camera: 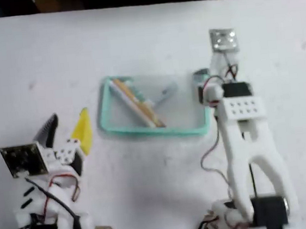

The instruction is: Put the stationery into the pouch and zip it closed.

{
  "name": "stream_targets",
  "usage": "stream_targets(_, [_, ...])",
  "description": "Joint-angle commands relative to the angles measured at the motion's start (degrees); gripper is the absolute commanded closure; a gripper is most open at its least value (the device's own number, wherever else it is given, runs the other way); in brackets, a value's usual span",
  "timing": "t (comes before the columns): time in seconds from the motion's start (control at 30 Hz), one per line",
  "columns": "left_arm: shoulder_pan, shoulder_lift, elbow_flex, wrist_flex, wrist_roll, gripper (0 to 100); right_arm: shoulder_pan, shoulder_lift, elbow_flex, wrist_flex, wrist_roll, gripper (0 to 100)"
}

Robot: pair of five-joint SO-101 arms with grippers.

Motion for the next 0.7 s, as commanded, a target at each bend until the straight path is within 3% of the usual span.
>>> stream_targets(0.0, [0.9,0.0,-7.9,1.1,-6.7,76,0.7,-11.4,-3.5,6.5,0.7,60.8])
stream_targets(0.1, [0.9,0.0,-13.8,6.4,-10.8,79,0.5,-18.8,-3.4,11.2,0.8,68.6])
stream_targets(0.23, [0.9,0.2,-24.5,13.6,-19.2,94,0.6,-26.2,-3.4,13.9,0.8,96.7])
stream_targets(0.27, [0.9,0.6,-26.5,14.4,-22.2,97,0.6,-27.7,-3.7,13.9,0.8,99.7])
stream_targets(0.33, [0.7,3.3,-29.7,15.3,-26.2,97,0.2,-30.8,-4.8,14.0,0.8,94.0])
stream_targets(0.47, [0.5,16.2,-37.5,19.8,-27.0,98,0.1,-34.9,-10.4,15.1,0.8,98.3])
stream_targets(0.67, [0.8,33.0,-56.7,33.6,-25.1,98,0.1,-39.0,-21.3,26.4,0.9,98.2])
